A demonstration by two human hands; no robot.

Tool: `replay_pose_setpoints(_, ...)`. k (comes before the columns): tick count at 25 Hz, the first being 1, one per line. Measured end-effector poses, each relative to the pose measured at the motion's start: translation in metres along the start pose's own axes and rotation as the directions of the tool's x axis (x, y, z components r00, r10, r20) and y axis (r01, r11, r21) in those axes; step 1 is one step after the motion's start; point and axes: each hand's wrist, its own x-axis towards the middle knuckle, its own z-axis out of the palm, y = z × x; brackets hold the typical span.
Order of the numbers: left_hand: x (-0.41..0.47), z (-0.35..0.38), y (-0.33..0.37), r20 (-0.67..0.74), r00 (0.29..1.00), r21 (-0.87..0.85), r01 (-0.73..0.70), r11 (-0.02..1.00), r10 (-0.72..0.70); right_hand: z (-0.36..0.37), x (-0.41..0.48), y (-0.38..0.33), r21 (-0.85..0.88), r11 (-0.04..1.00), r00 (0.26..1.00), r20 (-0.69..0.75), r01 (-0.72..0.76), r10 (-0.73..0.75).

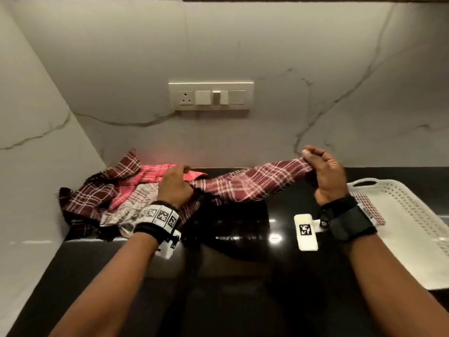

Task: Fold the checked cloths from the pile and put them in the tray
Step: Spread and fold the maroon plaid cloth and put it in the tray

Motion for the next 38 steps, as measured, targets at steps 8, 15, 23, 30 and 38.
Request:
replay_pose_setpoints(8, -0.121, 0.095, 0.115, 0.0, 0.96, -0.452, -0.249, 0.857, 0.279, -0.014, -0.081, 0.019, -0.137, 0.991, 0.875, 0.478, -0.004, 0.07)
replay_pose_setpoints(15, -0.125, 0.079, 0.124, -0.09, 0.977, -0.627, -0.207, 0.751, 0.194, -0.032, -0.103, 0.016, -0.671, 0.489, 0.83, 0.436, 0.558, -0.348)
replay_pose_setpoints(23, -0.12, 0.059, 0.118, -0.082, 0.966, -0.67, -0.235, 0.704, 0.245, -0.014, -0.112, 0.011, -0.32, 0.9, 0.931, 0.305, 0.297, -0.199)
replay_pose_setpoints(30, -0.101, 0.074, 0.071, 0.224, 0.953, -0.236, -0.15, 0.96, 0.204, -0.02, -0.099, 0.009, -0.335, 0.915, 0.917, 0.39, 0.223, -0.081)
replay_pose_setpoints(38, -0.021, 0.047, -0.005, 0.157, 0.956, 0.372, 0.175, 0.912, -0.247, -0.062, -0.016, -0.012, -0.478, 0.806, 0.934, 0.25, 0.35, -0.257)
